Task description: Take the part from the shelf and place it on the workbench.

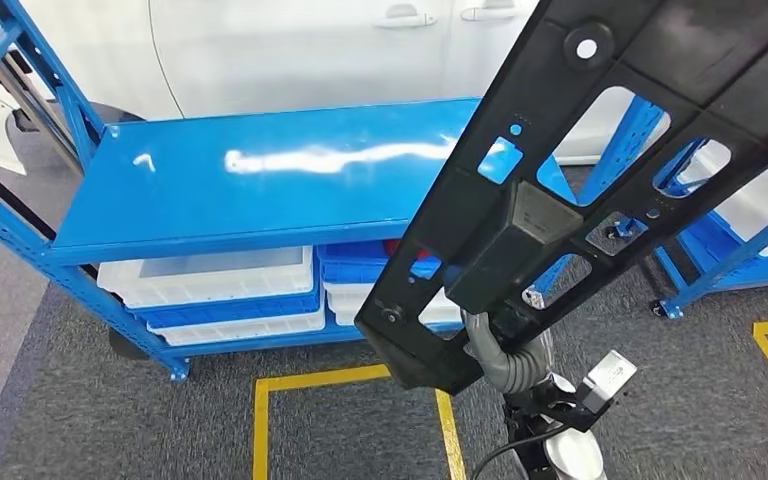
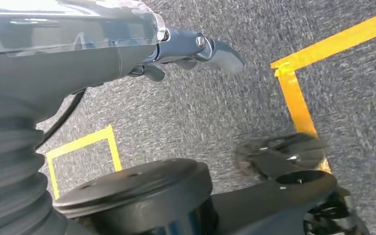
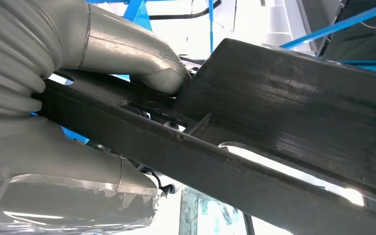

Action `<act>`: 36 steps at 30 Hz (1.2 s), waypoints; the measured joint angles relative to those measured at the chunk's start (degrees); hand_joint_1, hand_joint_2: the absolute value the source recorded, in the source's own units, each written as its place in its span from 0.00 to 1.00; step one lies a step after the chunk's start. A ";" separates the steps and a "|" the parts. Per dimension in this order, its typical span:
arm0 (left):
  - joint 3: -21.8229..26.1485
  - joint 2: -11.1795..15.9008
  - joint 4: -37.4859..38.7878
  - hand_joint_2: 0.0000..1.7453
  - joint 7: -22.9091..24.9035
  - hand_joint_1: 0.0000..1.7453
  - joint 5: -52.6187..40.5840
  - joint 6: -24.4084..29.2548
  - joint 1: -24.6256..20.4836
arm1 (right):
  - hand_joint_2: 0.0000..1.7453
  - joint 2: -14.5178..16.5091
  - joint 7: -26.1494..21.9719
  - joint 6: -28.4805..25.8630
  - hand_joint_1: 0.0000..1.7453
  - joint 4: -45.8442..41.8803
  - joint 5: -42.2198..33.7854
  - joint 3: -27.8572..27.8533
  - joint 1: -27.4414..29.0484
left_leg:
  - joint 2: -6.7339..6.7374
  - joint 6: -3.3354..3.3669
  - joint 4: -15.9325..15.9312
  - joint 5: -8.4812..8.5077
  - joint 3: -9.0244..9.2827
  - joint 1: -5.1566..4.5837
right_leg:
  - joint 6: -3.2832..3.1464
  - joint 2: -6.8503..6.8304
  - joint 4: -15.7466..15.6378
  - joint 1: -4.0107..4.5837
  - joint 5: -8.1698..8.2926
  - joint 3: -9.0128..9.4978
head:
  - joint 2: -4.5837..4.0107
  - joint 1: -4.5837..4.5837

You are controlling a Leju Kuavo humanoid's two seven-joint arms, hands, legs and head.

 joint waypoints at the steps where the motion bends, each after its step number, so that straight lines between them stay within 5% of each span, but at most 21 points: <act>1: 0.00 0.00 0.00 1.00 0.00 0.00 -0.02 0.00 -0.03 | 1.00 0.03 0.01 0.07 1.00 -0.01 0.07 0.00 0.01 | 0.00 -0.20 3.77 -2.41 -0.69 0.06 | -0.06 -0.02 0.09 0.03 0.66 -0.90 | 0.00 0.00; 2: -0.01 0.00 0.00 1.00 0.02 0.00 -0.07 0.00 -0.10 | 1.00 0.04 0.03 0.15 1.00 -0.01 0.18 0.00 0.01 | 0.00 -0.34 6.78 -3.48 -0.90 0.09 | -0.04 -0.01 0.23 0.06 1.32 -1.85 | 0.00 0.01; 4: -0.02 -0.01 0.00 1.00 0.18 0.00 -0.30 0.01 -0.12 | 1.00 0.04 0.07 0.26 1.00 -0.01 0.47 0.00 0.02 | 0.00 -0.43 7.66 -1.82 1.16 0.12 | 0.15 0.03 0.65 0.07 2.54 -3.80 | 0.00 0.01; 6: -0.03 0.00 0.00 1.00 0.37 0.00 -0.57 0.00 -0.15 | 1.00 0.04 0.10 0.28 1.00 -0.05 0.68 -0.01 0.04 | -0.08 -0.23 1.26 0.48 6.56 0.15 | 0.52 0.16 1.22 0.08 3.64 -5.55 | 0.00 0.00; 8: -0.08 -0.06 0.00 1.00 0.49 0.00 -0.70 -0.01 -0.14 | 1.00 0.04 0.18 0.21 1.00 -0.22 0.80 -0.02 0.06 | -0.32 0.31 -6.31 -0.20 11.47 -0.01 | 1.11 0.23 1.67 0.19 4.63 -6.56 | 0.00 0.00; 10: -0.10 -0.17 0.00 1.00 0.80 0.00 -0.73 0.03 0.02 | 1.00 0.04 0.27 0.09 1.00 -0.45 0.89 -0.03 0.15 | -0.48 1.01 -8.97 -0.88 12.65 -0.23 | 1.82 0.22 1.57 0.24 5.70 -6.78 | 0.00 0.01; 12: -0.08 -0.29 0.00 1.00 1.12 0.00 -0.68 0.10 0.27 | 1.00 0.03 0.37 -0.11 1.00 -0.76 0.92 -0.08 0.42 | -0.24 1.84 -8.97 0.19 11.82 -0.09 | 2.51 0.30 1.71 0.09 5.63 -7.05 | 0.00 0.01; 13: -0.07 -0.32 0.00 1.00 1.19 0.00 -0.66 0.13 0.37 | 1.00 0.02 0.42 -0.26 1.00 -0.98 0.92 -0.12 0.61 | -0.07 2.29 -9.08 0.86 11.26 -0.02 | 2.80 0.33 2.70 0.01 3.99 -7.47 | 0.00 0.01; 16: -0.06 -0.36 0.00 1.00 1.32 0.00 -0.72 0.18 0.63 | 1.00 0.02 0.48 -0.51 1.00 -1.55 0.91 -0.45 1.06 | 0.27 3.00 -9.09 3.05 8.78 -0.09 | 3.50 0.31 11.87 -0.22 -5.03 -9.68 | 0.00 0.01; 17: -0.06 -0.36 0.00 1.00 1.37 0.00 -0.77 0.22 0.70 | 1.00 0.02 0.48 -0.51 1.00 -1.68 0.90 -0.64 1.19 | 0.32 3.00 -9.01 3.80 7.82 -0.15 | 3.68 0.31 15.38 -0.23 -6.52 -10.10 | 0.00 0.01; 19: -0.06 -0.35 0.00 1.00 1.41 0.00 -0.89 0.31 0.71 | 1.00 0.02 0.48 -0.49 1.00 -1.83 0.87 -1.06 1.46 | 0.37 2.87 -8.75 5.19 5.86 -0.22 | 3.74 0.30 17.97 -0.24 -5.21 -8.81 | 0.00 0.01; 20: -0.07 -0.34 0.00 1.00 1.41 0.00 -0.98 0.28 0.66 | 1.00 0.02 0.48 -0.50 1.00 -1.91 0.87 -1.26 1.57 | 0.37 2.75 -8.58 5.81 4.92 -0.25 | 3.60 0.29 16.24 -0.23 -3.59 -6.66 | 0.00 0.01; 21: -0.08 -0.34 0.00 1.00 1.39 0.00 -1.08 0.19 0.57 | 1.00 0.01 0.48 -0.50 1.00 -2.07 0.87 -1.42 1.64 | 0.36 2.61 -8.38 6.35 4.14 -0.27 | 3.32 0.28 12.69 -0.20 -2.59 -3.55 | 0.00 0.01; 23: -0.15 -0.34 0.00 1.00 1.36 0.00 -1.35 -0.07 0.42 | 1.00 0.00 0.45 -0.51 1.00 -2.57 0.87 -1.61 1.70 | 0.32 2.15 -8.03 7.26 3.16 -0.43 | 2.57 0.23 4.16 0.10 -3.23 2.66 | 0.00 0.01; 25: -0.25 -0.35 0.00 1.00 1.34 0.00 -1.63 -0.22 0.38 | 1.00 -0.02 0.36 -0.50 1.00 -2.97 0.86 -1.70 1.80 | 0.34 1.51 -8.08 8.20 2.91 -0.43 | 1.82 0.23 0.10 0.52 -4.32 4.94 | 0.00 0.01; 27: -0.32 -0.33 0.00 1.00 1.35 0.00 -1.81 -0.36 0.40 | 1.00 -0.04 0.27 -0.49 1.00 -3.09 0.86 -1.78 1.91 | 0.21 0.80 -8.13 8.62 2.62 -0.40 | 0.96 0.14 -0.41 0.43 -3.23 4.19 | 0.00 0.01; 28: -0.35 -0.31 0.00 1.00 1.34 0.00 -1.87 -0.41 0.37 | 1.00 -0.05 0.22 -0.49 1.00 -3.11 0.85 -1.80 1.92 | 0.07 0.50 -7.26 7.40 2.13 -0.40 | 0.46 0.03 -0.62 0.28 -2.45 3.61 | 0.00 0.01; 32: -0.57 -0.23 0.00 1.00 1.35 0.00 -2.19 -0.63 -0.10 | 1.00 -0.07 0.00 -0.51 1.00 -3.11 0.74 -1.84 1.99 | -0.19 -0.36 4.90 -3.02 -0.68 -0.13 | -0.36 -0.23 -0.75 0.18 0.65 0.12 | 0.00 0.01; 34: -0.66 -0.22 -0.01 1.00 1.37 0.00 -2.26 -0.65 -0.17 | 1.00 -0.07 -0.03 -0.50 1.00 -3.08 0.73 -1.85 2.04 | -0.18 -0.64 8.72 -2.77 0.24 0.09 | -0.23 -0.21 -0.37 0.20 2.09 -2.13 | 0.00 0.00; 36: -0.70 -0.20 -0.02 1.00 1.41 0.00 -2.26 -0.64 -0.12 | 1.00 -0.07 -0.07 -0.47 1.00 -3.08 0.71 -1.85 2.07 | -0.20 -0.74 4.93 0.61 4.57 0.33 | 0.11 -0.11 0.36 0.15 3.30 -4.31 | 0.00 -0.01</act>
